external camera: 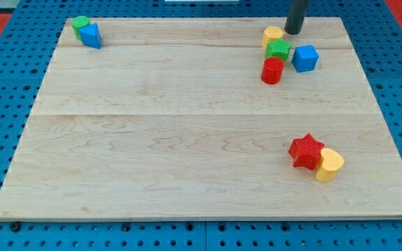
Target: Place the blue cube towards the top of the red star
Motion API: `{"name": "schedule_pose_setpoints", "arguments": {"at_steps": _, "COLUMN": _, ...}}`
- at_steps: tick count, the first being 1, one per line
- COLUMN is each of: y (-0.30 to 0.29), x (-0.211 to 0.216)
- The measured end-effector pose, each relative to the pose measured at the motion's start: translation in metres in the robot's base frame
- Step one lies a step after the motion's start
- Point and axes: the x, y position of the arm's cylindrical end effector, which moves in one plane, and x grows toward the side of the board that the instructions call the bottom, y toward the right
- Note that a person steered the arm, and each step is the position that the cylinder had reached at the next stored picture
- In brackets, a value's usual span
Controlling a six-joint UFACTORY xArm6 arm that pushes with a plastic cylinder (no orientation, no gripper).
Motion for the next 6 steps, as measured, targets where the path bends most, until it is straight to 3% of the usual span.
{"name": "schedule_pose_setpoints", "arguments": {"at_steps": 6, "y": -0.011, "x": 0.009}}
